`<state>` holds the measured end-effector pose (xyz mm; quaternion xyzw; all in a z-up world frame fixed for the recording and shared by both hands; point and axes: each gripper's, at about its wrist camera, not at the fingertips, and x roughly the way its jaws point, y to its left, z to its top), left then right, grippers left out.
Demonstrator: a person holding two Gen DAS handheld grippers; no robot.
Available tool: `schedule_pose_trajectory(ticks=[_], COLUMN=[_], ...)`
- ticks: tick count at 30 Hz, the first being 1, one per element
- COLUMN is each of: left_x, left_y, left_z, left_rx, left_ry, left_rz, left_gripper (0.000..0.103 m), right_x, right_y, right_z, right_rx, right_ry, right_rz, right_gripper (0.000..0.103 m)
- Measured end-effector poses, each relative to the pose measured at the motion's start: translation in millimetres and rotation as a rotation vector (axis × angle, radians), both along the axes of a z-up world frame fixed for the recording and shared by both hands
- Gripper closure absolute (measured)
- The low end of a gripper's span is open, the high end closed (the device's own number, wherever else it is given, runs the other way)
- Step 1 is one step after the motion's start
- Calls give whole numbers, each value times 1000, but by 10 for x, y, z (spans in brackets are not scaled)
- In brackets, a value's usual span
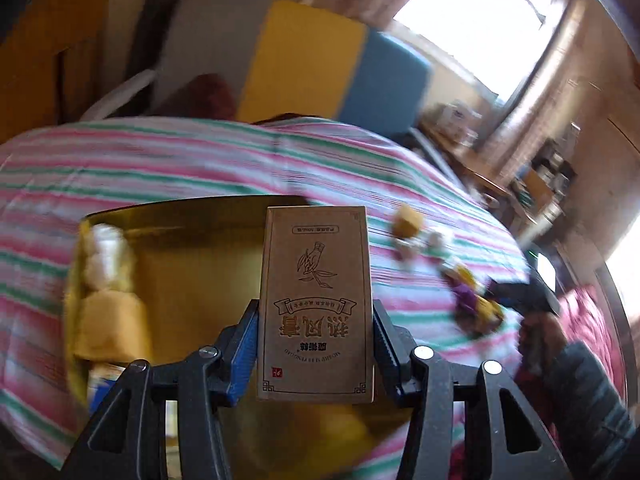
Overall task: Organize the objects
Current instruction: 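Place the white box in the tray with left tool while right tool holds packet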
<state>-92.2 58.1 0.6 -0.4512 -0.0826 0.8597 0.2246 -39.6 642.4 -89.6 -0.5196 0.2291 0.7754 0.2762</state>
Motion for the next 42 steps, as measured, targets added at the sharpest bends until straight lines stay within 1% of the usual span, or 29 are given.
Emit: schedule_pose_trajectory(ticks=[2, 5, 6, 9, 14, 16, 17, 20, 21, 23, 25, 27, 32, 35, 39, 42], left_x=[-254, -543, -606, -756, -1013, -1087, -1128, -1221, -1217, -1186, -1142, -1092, -926, -733, -486, -299], left_y=[-235, -487, -524, -596, -625, -608, -601, -607, -607, -616, -657, -660, -709, -758, -783, -812], left_z=[-146, -348, -395, -507, -768, -830, -856, -957, -952, -907, -825, -749, -606, -516, -474, -454], left_rx=[-13, -9, -16, -33, -118, -156, -162, -144, -144, -152, -136, -155, -189, -218, -226, -199], left_ry=[-53, -118, -128, -140, -191, -175, -180, -237, -233, -205, -171, -139, -86, -48, -20, -21], left_rz=[87, 178, 194, 230, 275, 283, 281, 285, 289, 294, 300, 293, 302, 315, 308, 309], left_gripper=[51, 51, 51, 51, 51, 49, 49, 49, 49, 44, 33, 28, 28, 28, 28, 28], right_x=[-66, -64, -63, -75, -75, -77, -77, -83, -81, -120, -129, -133, -125, -129, -132, -120], right_y=[-1, -23, -25, -25, -41, -47, -37, -49, -50, -50, -53, -57, -63, -65, -124, -152], right_z=[-6, -15, -14, -8, -1, 7, -9, -6, -4, -19, -20, -18, -22, -24, -6, 13], right_rx=[8, 11, 12, 14, 16, 18, 19, 26, 27, 28, 31, 34, 35, 44, 66, 66], right_ry=[-7, -10, -11, -13, -16, -18, -19, -23, -23, -25, -27, -29, -28, -33, -45, -45], right_rz=[7, 12, 13, 16, 22, 24, 24, 29, 30, 30, 33, 34, 34, 40, 61, 62], right_gripper=[68, 68, 68, 68, 68, 68, 68, 68, 68, 68, 68, 68, 68, 68, 68, 68])
